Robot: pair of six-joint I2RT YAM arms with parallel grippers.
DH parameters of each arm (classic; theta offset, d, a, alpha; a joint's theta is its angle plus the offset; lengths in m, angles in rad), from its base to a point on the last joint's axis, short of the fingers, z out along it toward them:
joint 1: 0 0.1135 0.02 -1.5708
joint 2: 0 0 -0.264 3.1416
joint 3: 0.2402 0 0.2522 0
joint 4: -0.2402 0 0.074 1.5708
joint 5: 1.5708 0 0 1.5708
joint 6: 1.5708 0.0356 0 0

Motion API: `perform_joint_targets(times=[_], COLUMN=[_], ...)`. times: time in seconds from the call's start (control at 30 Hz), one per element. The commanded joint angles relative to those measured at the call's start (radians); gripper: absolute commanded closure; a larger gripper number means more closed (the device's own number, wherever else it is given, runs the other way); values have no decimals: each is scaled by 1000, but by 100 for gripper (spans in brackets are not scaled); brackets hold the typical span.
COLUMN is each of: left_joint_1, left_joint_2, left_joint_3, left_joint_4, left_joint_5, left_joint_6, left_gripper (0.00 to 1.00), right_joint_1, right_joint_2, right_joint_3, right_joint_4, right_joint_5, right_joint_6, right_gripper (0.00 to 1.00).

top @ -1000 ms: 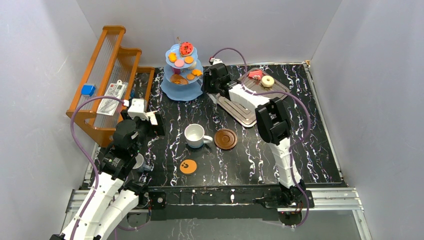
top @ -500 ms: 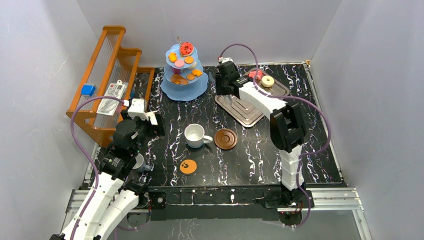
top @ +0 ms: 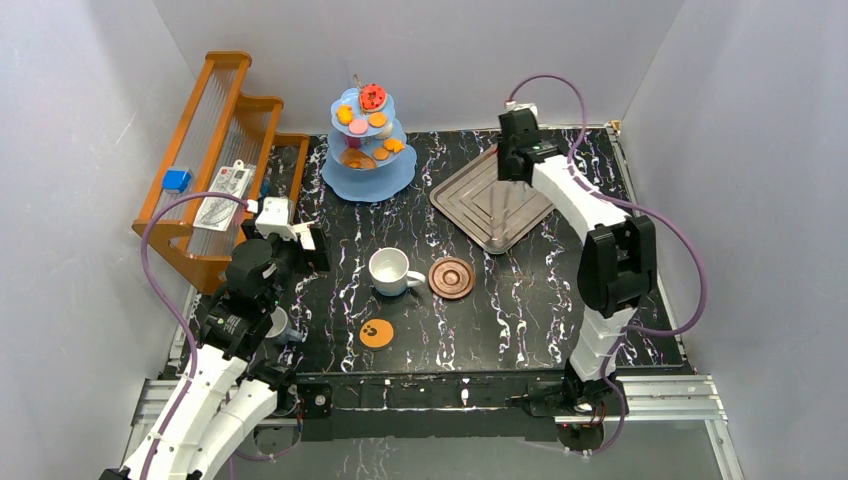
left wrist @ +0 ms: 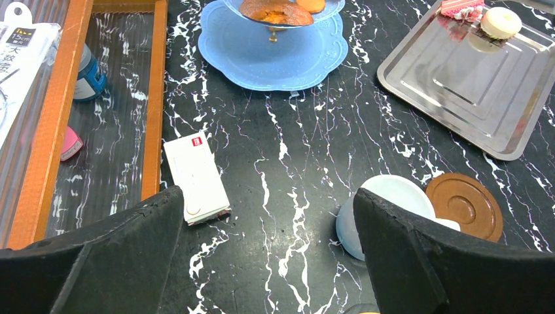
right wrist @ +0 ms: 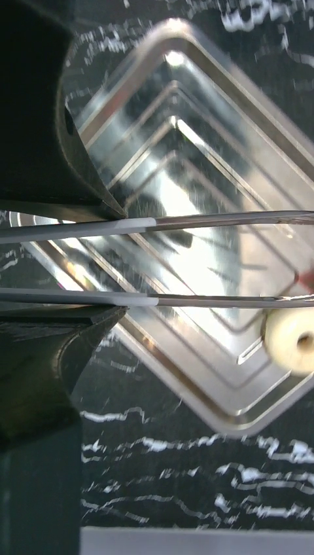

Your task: Serve the afternoon tea

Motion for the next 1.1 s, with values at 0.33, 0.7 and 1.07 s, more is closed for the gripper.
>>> perform_joint_targets(times=[0.33,0.7,1.07], left_joint_1=[-5,-5,-5], left_joint_2=[-4,-9,6], left_joint_3=[25,21,26], left_joint_4=[10,13,8], left_joint_5=[4,1,7], left_joint_6=[-3,-3,-1], left_gripper=[2,2,2], right_joint_1=[-150,-158,-181], right_joint_2=[-111,-105,-56], right_joint_3=[-115,-138,-117], right_joint_4=[16,8,3], right_joint_5=[-44,-55,-93], right_joint_6=[24,33,52], right_gripper=[46,43,42])
